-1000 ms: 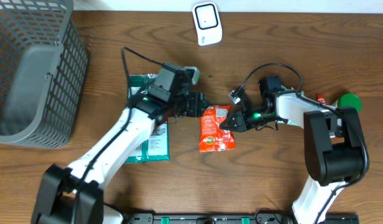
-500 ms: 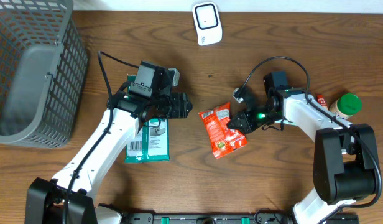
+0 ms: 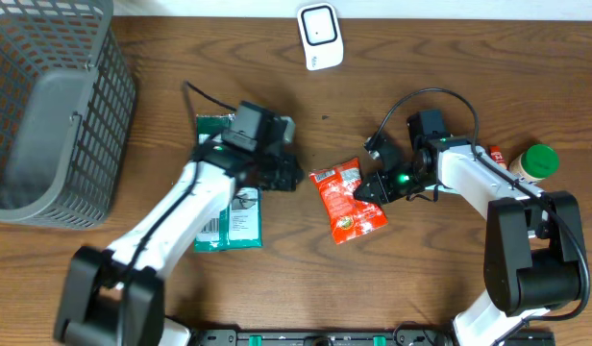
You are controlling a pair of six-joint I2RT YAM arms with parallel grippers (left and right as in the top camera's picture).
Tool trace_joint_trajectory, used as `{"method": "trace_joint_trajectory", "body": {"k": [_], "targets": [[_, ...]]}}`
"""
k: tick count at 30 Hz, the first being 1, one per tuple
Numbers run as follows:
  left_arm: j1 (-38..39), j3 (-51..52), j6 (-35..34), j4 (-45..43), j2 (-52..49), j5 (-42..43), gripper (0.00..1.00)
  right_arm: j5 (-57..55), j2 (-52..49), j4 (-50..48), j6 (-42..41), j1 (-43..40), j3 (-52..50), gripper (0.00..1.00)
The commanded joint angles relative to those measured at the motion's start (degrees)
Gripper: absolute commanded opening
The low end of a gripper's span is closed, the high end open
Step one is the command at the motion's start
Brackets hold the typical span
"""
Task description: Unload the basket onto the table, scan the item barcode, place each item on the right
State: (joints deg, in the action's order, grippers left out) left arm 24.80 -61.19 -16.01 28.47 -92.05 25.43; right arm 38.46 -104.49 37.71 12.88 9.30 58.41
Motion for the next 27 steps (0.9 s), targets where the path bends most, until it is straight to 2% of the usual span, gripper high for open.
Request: {"method": "trace_joint_trajectory", "body": {"k": [1, 6, 11, 18, 23, 25, 27], "targets": [[3.96, 1.16, 0.74, -2.23, -5.4, 0.55, 0.32, -1.42, -0.24, 0.57, -3.65, 0.55, -0.09, 0.49], [6.67, 1.16, 0.74, -6.38, -10.08, 0.52, 0.32, -2.36, -1.18, 2.84, -4.55, 0.55, -0.42, 0.56], [7.17, 1.14, 0.74, -8.79, -14.16, 0.52, 0.32, -1.68, -1.51, 2.32, -6.21, 0.52, -2.25, 0.56], [7.17, 1.16, 0.76, -8.61, -17.05, 0.5, 0.32, 6.54, -1.55, -6.12, -9.94, 0.55, -7.8, 0.54], [7.17, 1.16, 0.79, -8.52, -17.07, 0.48, 0.32, 13.2, -1.55, -13.09, -12.22, 0.55, -10.97, 0.43], [7.17, 1.16, 0.76, -8.52, -17.07, 0.48, 0.32, 13.09, -1.55, -13.62, -12.2, 0.55, -10.97, 0.35], [7.17, 1.14, 0.76, -8.63, -17.05, 0.5, 0.32, 13.07, -1.53, -13.94, -12.2, 0.55, -10.95, 0.19]]}}
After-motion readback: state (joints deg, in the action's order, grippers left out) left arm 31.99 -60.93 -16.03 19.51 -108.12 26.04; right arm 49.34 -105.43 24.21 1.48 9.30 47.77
